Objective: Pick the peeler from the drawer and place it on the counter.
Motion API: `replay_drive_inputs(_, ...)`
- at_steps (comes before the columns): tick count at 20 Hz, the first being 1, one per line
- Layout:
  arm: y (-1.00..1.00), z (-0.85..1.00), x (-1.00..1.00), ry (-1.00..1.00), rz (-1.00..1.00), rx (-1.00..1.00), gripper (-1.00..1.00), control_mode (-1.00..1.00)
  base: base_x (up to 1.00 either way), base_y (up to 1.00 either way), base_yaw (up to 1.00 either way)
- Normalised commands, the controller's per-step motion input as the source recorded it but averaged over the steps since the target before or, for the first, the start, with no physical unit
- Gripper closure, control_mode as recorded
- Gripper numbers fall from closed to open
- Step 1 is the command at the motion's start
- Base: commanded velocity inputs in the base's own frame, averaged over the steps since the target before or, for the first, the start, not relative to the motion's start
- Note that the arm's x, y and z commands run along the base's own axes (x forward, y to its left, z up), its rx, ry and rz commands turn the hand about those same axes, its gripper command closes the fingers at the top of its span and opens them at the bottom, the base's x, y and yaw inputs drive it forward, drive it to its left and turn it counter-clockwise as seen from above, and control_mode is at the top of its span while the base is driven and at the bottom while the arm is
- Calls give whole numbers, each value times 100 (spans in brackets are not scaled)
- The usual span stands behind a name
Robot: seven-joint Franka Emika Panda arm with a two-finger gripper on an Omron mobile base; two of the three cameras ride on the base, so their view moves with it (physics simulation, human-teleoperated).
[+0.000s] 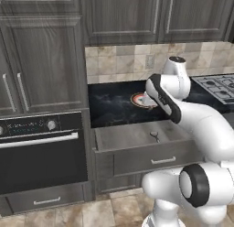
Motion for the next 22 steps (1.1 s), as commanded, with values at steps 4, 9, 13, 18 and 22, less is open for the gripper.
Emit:
replay_drive_inputs(4, 0, -68, 62, 16, 3, 0, -100, -100, 0, 0, 0)
replay_drive_inputs(9, 0, -75, 54, 29, 2, 0, -100, -100, 0, 0, 0)
replay_drive_inputs(13, 0, -75, 54, 27, 2, 0, -100, -100, 0, 0, 0)
replay_drive_inputs(18, 1, -71, 55, 20, 3, 0, -100, -100, 0, 0, 0)
replay_drive_inputs(22, 3, -69, 64, 10, 5, 0, -100, -100, 0, 0, 0)
